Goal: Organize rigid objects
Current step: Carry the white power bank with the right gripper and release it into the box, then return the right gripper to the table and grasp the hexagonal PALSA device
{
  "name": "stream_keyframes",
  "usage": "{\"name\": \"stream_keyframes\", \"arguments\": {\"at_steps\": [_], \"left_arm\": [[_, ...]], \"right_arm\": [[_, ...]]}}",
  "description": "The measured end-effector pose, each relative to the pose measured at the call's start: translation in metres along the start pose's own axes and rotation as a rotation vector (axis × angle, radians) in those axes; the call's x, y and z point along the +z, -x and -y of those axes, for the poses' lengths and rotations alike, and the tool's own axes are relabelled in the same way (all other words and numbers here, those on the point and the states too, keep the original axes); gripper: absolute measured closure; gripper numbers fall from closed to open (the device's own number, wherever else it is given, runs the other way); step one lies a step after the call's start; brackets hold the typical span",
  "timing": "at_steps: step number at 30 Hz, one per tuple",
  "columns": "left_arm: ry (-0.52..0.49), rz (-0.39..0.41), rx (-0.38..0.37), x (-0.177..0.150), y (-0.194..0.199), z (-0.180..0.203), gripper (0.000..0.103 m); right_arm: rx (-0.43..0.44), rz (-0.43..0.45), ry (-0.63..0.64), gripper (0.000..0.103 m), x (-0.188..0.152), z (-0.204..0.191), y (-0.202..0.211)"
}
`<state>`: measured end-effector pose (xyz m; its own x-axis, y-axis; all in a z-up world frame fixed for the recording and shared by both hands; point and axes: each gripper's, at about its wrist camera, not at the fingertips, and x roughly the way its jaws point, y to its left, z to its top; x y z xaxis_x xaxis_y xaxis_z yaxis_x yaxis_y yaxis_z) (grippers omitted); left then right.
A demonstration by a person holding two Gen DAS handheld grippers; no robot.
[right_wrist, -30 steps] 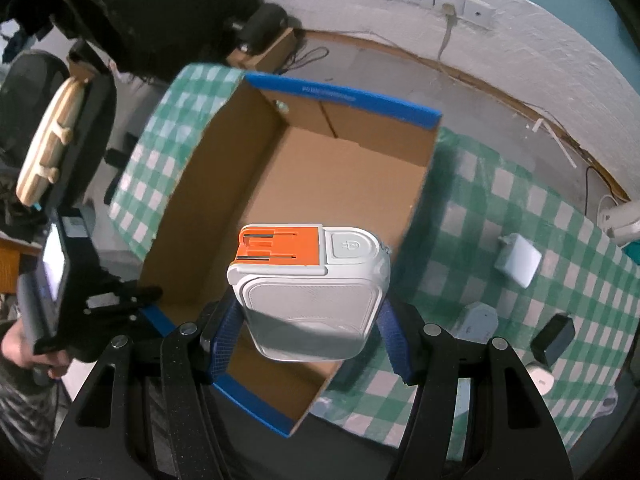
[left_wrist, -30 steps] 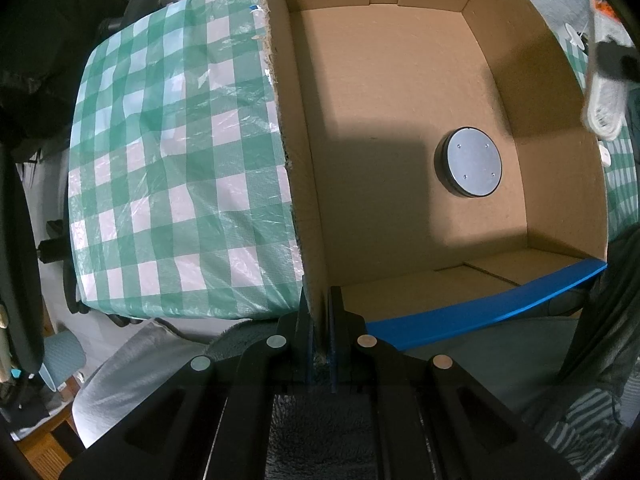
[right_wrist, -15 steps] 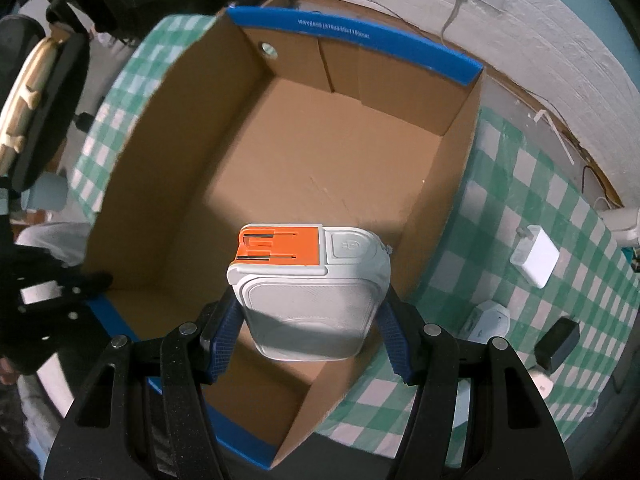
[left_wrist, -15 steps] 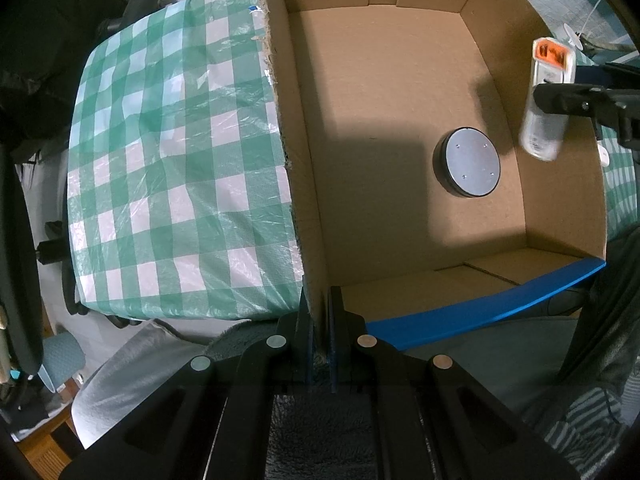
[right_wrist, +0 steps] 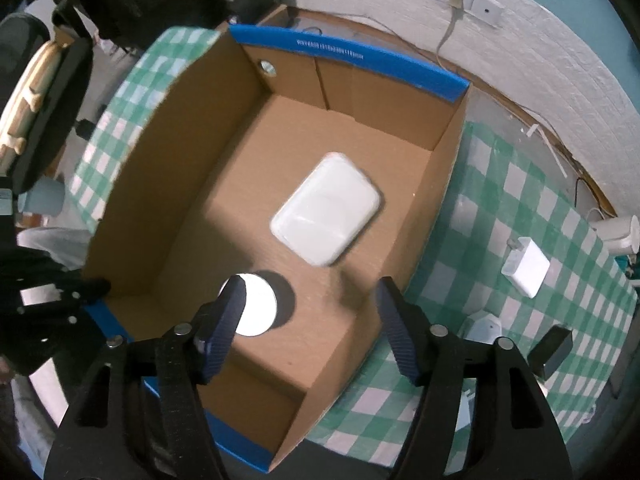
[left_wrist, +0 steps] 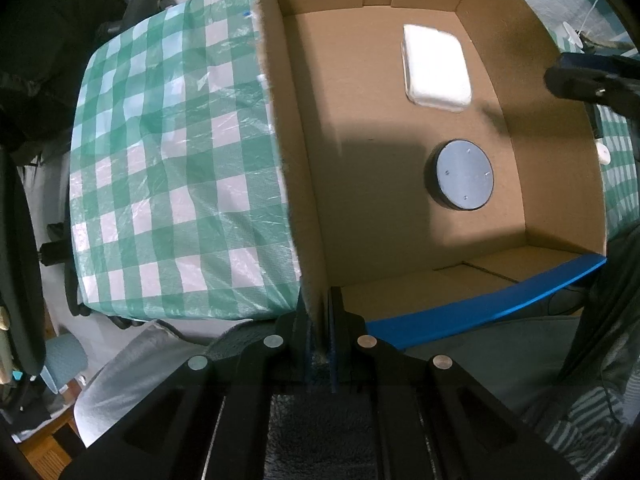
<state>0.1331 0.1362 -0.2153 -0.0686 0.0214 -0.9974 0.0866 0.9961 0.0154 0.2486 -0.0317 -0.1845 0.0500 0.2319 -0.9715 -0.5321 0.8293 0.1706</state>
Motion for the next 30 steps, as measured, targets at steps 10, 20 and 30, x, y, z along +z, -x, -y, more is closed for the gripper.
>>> {"name": "stream_keyframes", "arguments": {"at_steps": [10, 20, 30], "left_arm": [[-0.004, 0.002, -0.001, -0.003, -0.002, 0.0, 0.097], [-0.008, 0.001, 0.003, -0.002, -0.003, -0.001, 0.097], [-0.009, -0.004, 0.009, -0.001, -0.002, 0.001, 0.097]], "right_arm": [[-0.002, 0.046, -0.018, 0.028, -0.005, 0.019, 0.038], [-0.062, 0.026, -0.094, 0.027, -0.024, 0.087, 0.049], [-0.077, -0.063, -0.227, 0.027, -0.053, 0.152, 0.014]]}}
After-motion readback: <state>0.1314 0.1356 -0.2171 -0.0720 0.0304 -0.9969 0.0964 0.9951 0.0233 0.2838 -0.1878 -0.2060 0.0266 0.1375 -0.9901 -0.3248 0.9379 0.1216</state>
